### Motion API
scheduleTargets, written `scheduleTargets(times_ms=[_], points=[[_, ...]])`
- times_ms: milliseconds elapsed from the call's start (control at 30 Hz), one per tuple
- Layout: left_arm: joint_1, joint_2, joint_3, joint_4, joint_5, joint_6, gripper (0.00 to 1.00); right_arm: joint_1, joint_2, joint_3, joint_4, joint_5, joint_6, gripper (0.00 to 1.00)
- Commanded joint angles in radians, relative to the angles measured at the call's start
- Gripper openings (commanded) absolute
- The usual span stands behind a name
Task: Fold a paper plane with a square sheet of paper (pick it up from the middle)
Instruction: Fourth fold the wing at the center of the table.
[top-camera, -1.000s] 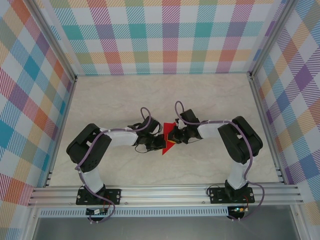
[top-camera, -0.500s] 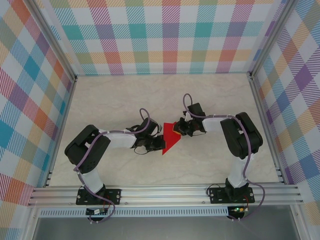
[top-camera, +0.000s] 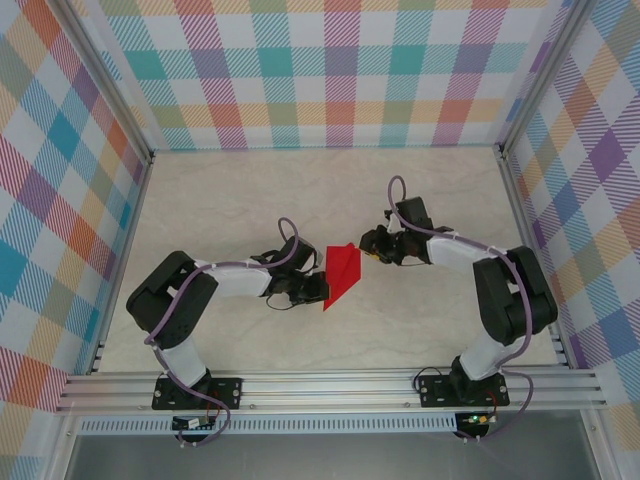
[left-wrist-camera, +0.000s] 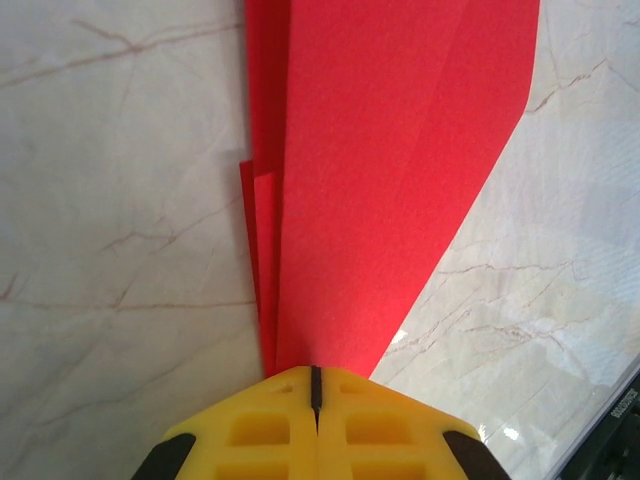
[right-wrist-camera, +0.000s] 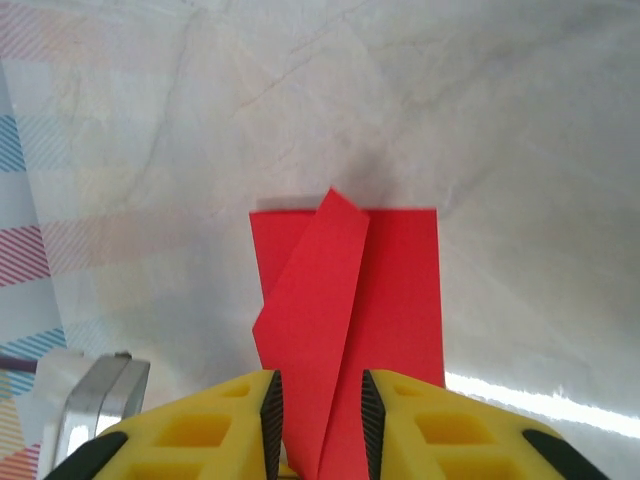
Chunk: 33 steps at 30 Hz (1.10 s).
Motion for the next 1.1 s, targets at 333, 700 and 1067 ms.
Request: scheduleTargets(times_ms=[333, 700, 1067], points=[[0.005, -0.069, 0.131, -0.162, -0.048, 0.098, 0.06, 0.038, 0.004, -0.076, -0.092, -0.045, 0.04, 0.43], [0.029, 0.065, 0.281, -0.286, -0.138, 0.156, 0.06, 0.051, 0.064, -0.049, -0.075, -0.082, 0.042, 0.48], [0.032, 0.13, 0.31, -0.3, -0.149, 0.161, 0.06, 0.073, 0.076, -0.037, -0.063, -0.087, 0.05, 0.47]])
